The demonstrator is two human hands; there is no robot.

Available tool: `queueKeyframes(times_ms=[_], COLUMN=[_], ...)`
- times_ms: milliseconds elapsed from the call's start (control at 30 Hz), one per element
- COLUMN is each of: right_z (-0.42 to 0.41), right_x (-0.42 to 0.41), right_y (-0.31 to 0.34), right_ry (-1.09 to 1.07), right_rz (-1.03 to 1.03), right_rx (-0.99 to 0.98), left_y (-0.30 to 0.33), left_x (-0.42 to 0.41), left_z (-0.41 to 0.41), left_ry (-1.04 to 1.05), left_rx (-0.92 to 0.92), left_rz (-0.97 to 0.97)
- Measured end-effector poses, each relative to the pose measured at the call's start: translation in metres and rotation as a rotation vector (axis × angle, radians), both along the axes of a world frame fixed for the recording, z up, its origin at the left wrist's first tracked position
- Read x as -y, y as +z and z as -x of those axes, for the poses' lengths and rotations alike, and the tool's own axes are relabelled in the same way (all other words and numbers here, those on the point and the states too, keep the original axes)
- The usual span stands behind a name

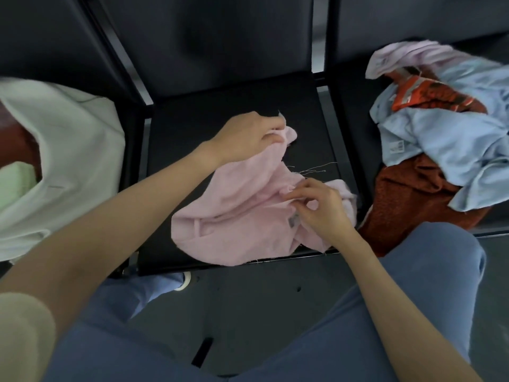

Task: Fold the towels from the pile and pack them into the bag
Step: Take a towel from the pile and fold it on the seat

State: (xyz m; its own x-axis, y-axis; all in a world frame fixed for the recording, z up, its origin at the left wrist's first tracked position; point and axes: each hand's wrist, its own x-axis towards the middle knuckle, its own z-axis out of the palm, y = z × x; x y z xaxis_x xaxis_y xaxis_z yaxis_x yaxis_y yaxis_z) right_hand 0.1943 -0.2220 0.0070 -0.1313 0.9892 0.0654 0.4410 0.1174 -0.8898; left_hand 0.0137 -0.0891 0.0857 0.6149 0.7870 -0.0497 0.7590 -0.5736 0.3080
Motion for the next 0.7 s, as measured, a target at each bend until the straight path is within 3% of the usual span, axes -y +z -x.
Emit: queueKeyframes(times_ms=[100,167,233,267,367,433,500,700], right_z=[-0.005,-0.008,-0.011,-0.012,-0.014,-0.013,-0.011,-0.008], right_x=[-0.002,-0.003,-0.003,-0.002,-0.001,-0.001,-0.001,0.000], right_y=[0.001,0.001,0.002,0.003,0.001,0.000,0.000,0.002], right_ry=[0.018,0.041,0.056,0.061,0.075,0.081,0.085,0.095], right_rz=[-0.004,-0.001,0.032,0.042,0.028,0.030,0.041,0.059], right_rx=[0.038,0.092,0.135,0.142,0.141,0.143,0.136,0.139], left_y=[-0.005,-0.019,-0.035,-0.043,-0.061,-0.071,-0.080,-0.091], left_x=[0.007,0.018,0.032,0.038,0.050,0.053,0.053,0.043], left_z=[-0.015,-0.018,-0.012,-0.008,0.014,0.032,0.044,0.037], left_ry=[0.081,0.111,0.192,0.271,0.573,0.687,0.710,0.589], left_rx=[0.052,0.105,0.290,0.417,0.622,0.557,0.446,0.329], left_rz=[0.244,0.505,0.729,0.723,0.390,0.253,0.247,0.283])
